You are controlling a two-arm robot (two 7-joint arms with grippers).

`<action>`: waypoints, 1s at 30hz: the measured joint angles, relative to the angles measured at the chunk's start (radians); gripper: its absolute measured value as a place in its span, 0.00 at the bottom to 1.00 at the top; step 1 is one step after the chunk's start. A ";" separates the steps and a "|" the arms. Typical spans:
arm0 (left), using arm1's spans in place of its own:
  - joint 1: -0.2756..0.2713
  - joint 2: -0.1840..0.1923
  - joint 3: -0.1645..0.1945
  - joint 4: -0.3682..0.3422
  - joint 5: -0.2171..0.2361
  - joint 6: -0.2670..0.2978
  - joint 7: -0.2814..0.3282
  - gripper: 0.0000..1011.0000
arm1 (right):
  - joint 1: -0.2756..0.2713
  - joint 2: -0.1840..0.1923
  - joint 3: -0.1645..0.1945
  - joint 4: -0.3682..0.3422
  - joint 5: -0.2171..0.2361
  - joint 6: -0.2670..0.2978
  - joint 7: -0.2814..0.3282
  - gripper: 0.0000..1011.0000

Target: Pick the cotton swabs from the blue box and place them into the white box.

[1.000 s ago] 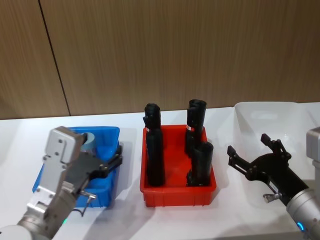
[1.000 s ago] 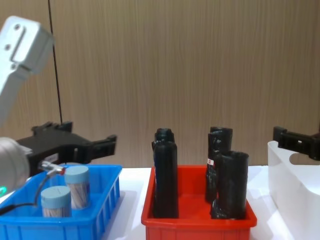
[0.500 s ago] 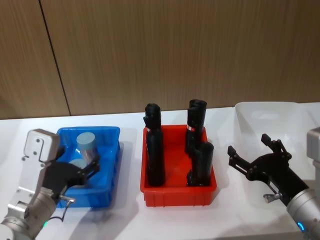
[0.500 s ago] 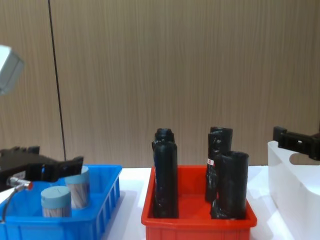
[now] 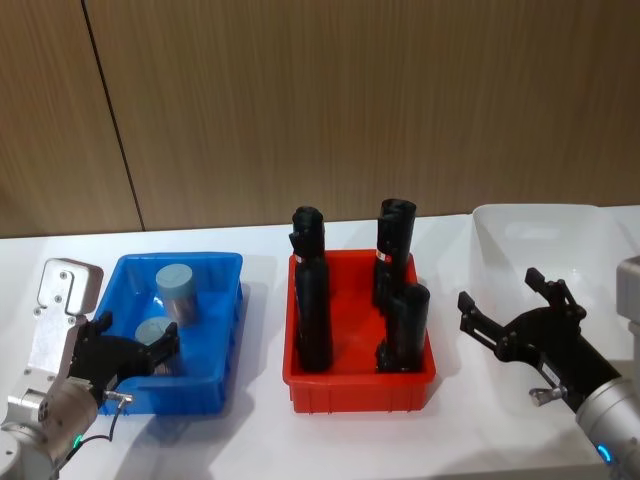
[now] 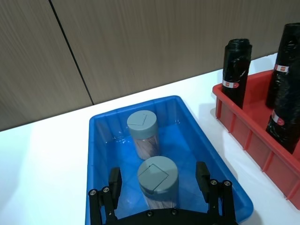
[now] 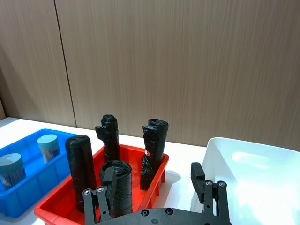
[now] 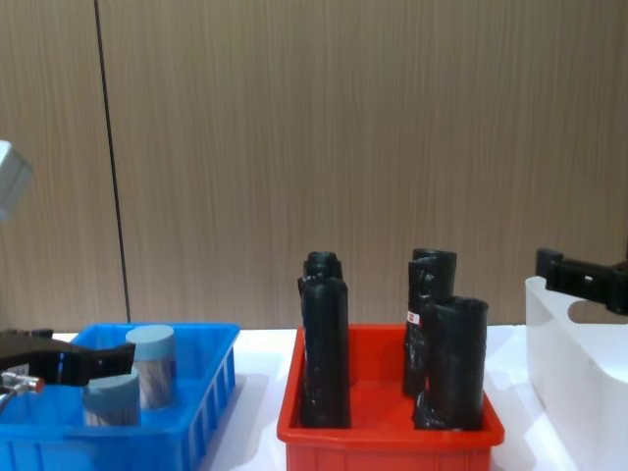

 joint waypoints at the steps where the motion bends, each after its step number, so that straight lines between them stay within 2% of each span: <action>1: -0.004 -0.002 -0.001 0.006 -0.001 0.003 -0.003 0.99 | 0.000 0.000 0.000 0.000 0.000 0.000 0.000 0.99; 14: -0.075 -0.039 -0.007 0.124 -0.012 0.018 -0.044 0.99 | 0.000 0.000 0.000 0.000 0.000 0.000 0.000 0.99; 30: -0.157 -0.090 -0.001 0.278 -0.027 0.010 -0.109 0.99 | 0.000 0.000 0.000 0.000 0.000 0.000 0.000 0.99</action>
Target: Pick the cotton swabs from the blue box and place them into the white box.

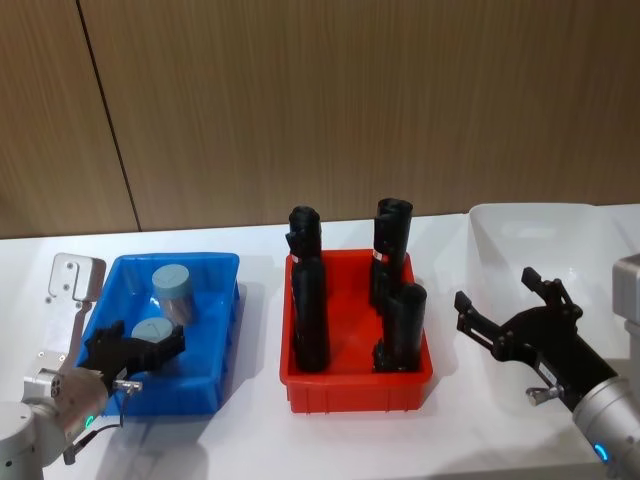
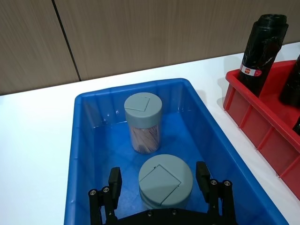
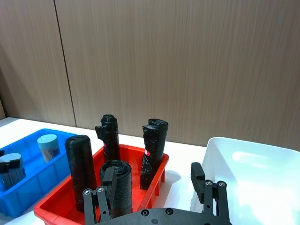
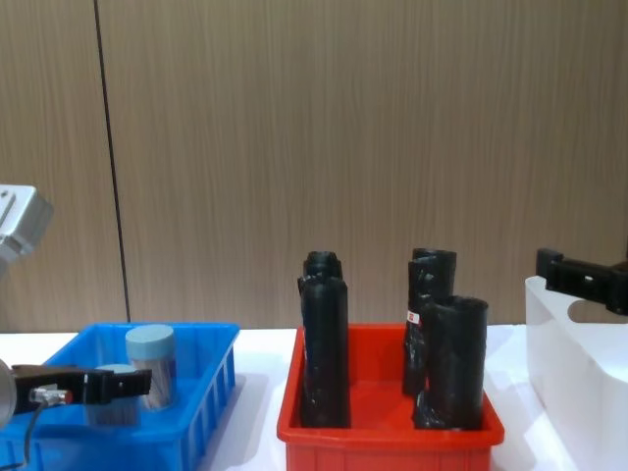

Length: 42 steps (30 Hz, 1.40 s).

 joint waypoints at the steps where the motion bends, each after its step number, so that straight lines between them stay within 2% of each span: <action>1: -0.004 -0.002 0.001 0.007 0.000 -0.001 -0.002 0.99 | 0.000 0.000 0.000 0.000 0.000 0.000 0.000 0.99; 12: -0.035 -0.024 0.006 0.069 0.001 -0.006 -0.028 0.99 | 0.000 0.000 0.000 0.000 0.000 0.000 0.000 0.99; 16: -0.040 -0.028 0.007 0.080 0.003 -0.007 -0.031 0.94 | 0.000 0.000 0.000 0.000 0.000 0.000 0.000 0.99; 26: -0.048 -0.036 0.009 0.096 0.012 -0.018 -0.034 0.66 | 0.000 0.000 0.000 0.000 0.000 0.000 0.000 0.99; 35: -0.042 -0.033 0.008 0.070 0.030 -0.034 -0.029 0.66 | 0.000 0.000 0.000 0.000 0.000 0.000 0.000 0.99; 42: -0.024 -0.020 0.004 0.008 0.054 -0.069 -0.034 0.66 | 0.000 0.000 0.000 0.000 0.000 0.000 0.000 0.99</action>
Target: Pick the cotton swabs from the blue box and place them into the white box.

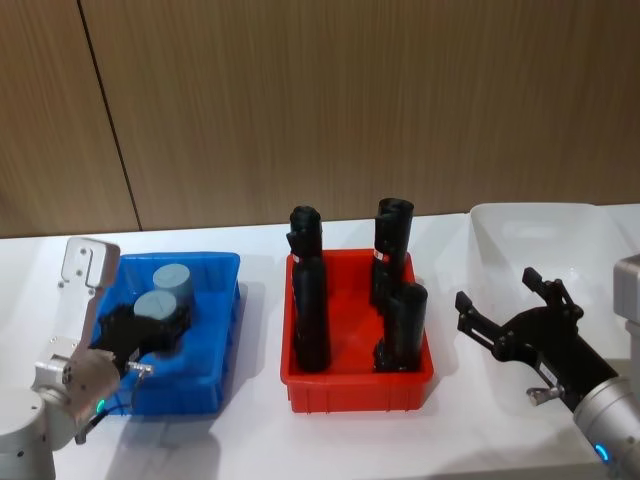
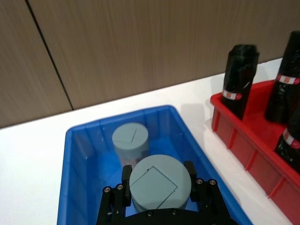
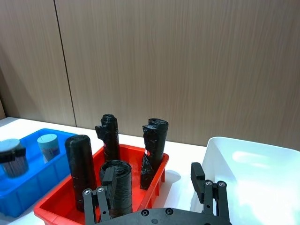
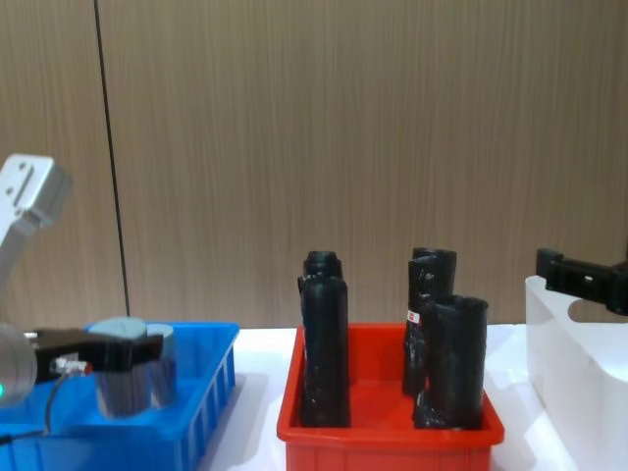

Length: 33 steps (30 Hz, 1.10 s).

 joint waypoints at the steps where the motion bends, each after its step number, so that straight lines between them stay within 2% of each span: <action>1: 0.002 0.002 -0.001 -0.007 0.003 -0.005 -0.004 0.66 | 0.000 0.000 0.000 0.000 0.000 0.000 0.000 0.99; 15: 0.036 0.043 -0.019 -0.151 0.018 -0.052 -0.119 0.66 | 0.000 0.000 0.000 0.000 0.000 0.000 0.000 0.99; 21: 0.045 0.061 -0.026 -0.205 0.001 -0.059 -0.202 0.66 | 0.000 0.000 0.000 0.000 0.000 0.000 0.000 0.99; 25: 0.046 0.067 -0.029 -0.221 -0.008 -0.062 -0.244 0.66 | 0.000 0.000 0.000 0.000 0.000 0.000 0.000 0.99; 33: 0.042 0.077 -0.031 -0.243 -0.032 -0.066 -0.368 0.66 | 0.000 0.000 0.000 0.000 0.000 0.000 0.000 0.99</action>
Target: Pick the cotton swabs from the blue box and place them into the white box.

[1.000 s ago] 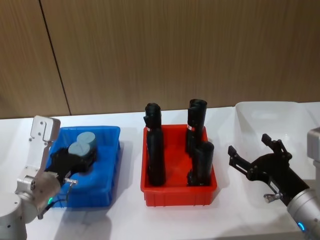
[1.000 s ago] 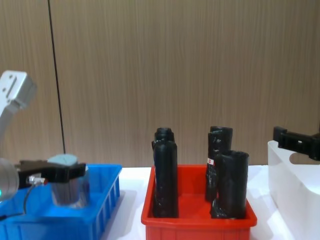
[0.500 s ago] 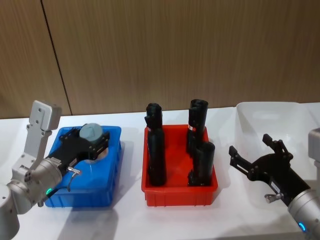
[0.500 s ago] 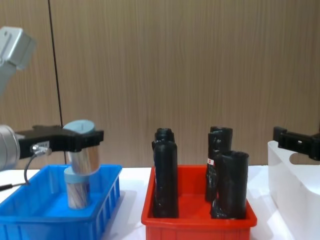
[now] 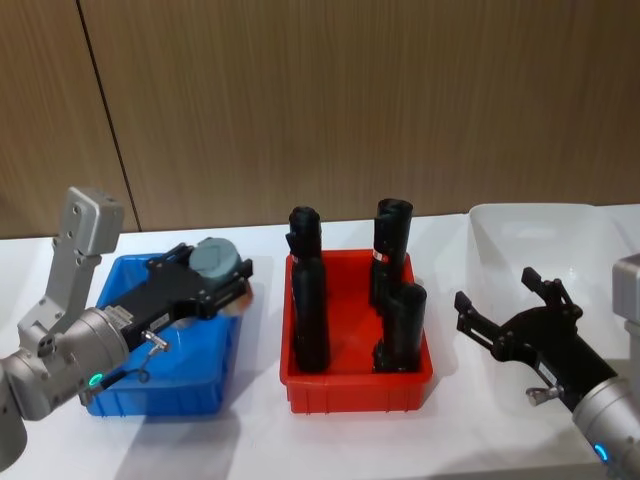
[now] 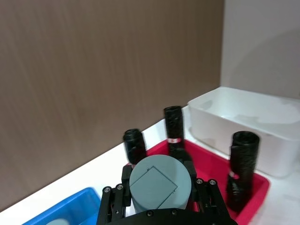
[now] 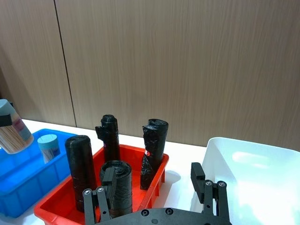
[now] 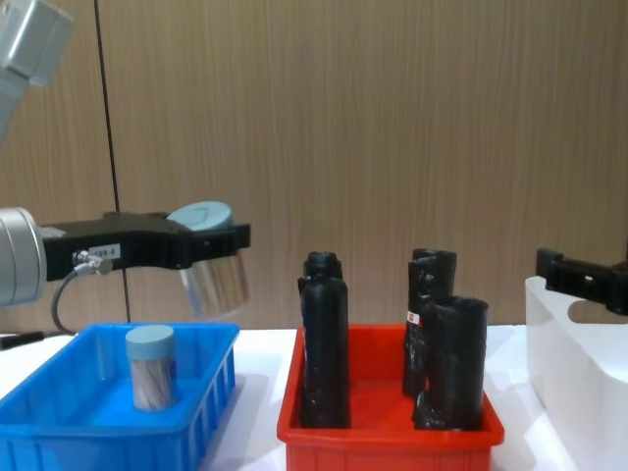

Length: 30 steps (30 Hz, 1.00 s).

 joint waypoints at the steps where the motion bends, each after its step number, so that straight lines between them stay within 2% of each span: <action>1: -0.001 0.001 0.000 -0.001 -0.002 0.000 -0.013 0.66 | 0.000 0.000 0.000 0.000 0.000 0.000 0.000 0.99; 10: -0.021 0.003 0.004 0.007 -0.023 0.000 -0.158 0.66 | 0.000 0.000 0.000 0.000 0.000 0.000 0.000 0.99; 16: -0.041 -0.001 0.013 0.035 -0.033 0.005 -0.272 0.66 | 0.000 0.000 0.000 0.000 0.000 0.000 0.000 0.99; 17: -0.041 -0.001 0.013 0.035 -0.033 0.005 -0.272 0.66 | 0.000 0.000 0.000 0.000 0.000 0.000 0.000 0.99; 20: -0.052 -0.004 0.018 0.052 -0.036 0.008 -0.327 0.66 | 0.000 0.000 0.000 0.000 0.000 0.000 0.000 0.99; 24: -0.058 -0.005 0.022 0.064 -0.038 0.010 -0.360 0.66 | 0.000 0.000 0.000 0.000 0.000 0.000 0.000 0.99; 30: -0.059 -0.003 0.026 0.072 -0.042 0.012 -0.378 0.66 | 0.000 0.000 0.000 0.000 0.000 0.000 0.000 0.99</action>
